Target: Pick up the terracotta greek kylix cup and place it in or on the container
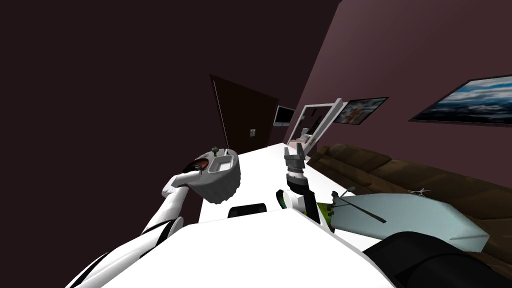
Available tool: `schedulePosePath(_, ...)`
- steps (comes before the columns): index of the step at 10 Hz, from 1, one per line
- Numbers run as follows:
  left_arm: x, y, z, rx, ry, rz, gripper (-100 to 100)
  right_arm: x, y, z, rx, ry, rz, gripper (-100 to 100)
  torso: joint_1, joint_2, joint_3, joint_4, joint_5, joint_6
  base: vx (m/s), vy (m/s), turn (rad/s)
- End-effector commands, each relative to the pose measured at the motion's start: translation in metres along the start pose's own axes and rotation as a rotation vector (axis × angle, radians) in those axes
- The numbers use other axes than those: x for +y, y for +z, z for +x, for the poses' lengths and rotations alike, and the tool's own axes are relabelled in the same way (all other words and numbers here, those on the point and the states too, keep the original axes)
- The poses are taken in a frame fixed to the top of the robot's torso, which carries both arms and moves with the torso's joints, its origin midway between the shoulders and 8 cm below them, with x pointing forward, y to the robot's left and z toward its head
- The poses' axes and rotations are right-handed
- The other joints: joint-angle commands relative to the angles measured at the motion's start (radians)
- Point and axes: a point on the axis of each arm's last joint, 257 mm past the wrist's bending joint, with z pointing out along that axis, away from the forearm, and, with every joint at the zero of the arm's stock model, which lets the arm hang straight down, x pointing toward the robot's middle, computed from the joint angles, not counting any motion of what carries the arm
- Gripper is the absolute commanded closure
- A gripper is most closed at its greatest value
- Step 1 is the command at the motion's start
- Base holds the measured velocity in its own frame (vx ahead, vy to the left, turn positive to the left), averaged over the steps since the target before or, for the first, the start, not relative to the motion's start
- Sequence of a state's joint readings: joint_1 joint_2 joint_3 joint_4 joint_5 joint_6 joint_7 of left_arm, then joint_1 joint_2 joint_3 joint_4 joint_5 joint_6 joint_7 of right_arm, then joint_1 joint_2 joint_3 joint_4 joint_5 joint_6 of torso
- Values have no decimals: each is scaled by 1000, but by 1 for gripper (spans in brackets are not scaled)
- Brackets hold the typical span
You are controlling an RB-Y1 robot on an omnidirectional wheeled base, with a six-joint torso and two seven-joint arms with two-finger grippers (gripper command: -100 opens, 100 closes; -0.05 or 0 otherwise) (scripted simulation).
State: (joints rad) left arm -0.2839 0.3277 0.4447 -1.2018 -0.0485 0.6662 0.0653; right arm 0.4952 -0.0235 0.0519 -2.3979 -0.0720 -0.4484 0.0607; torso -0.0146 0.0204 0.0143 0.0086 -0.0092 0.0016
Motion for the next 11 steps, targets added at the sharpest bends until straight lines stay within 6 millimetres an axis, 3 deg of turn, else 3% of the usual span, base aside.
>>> schedulePosePath(1, -26, -4, -6, -13, -2, 32, 100, 0, 0, 0, 0, 0, 0, 0, 0, 0, 0, 0, 0, 0, -147, -97, -145)
schedulePosePath(3, -45, -10, 1, -1, -25, 54, 100, 0, 0, 0, 0, 0, 0, 0, -4, -1, 0, 1, -1, 1, -79, -133, -58)
schedulePosePath(5, -64, -19, 18, 34, -68, 76, 100, 0, 0, 0, 0, 0, 0, 0, -4, -8, -4, 0, -2, 0, 45, -115, 29)
schedulePosePath(11, -103, -51, 90, 188, -209, 122, 100, 0, 0, 0, 0, 0, 0, 0, -6, -18, -9, -1, -1, 3, 135, -121, 73)
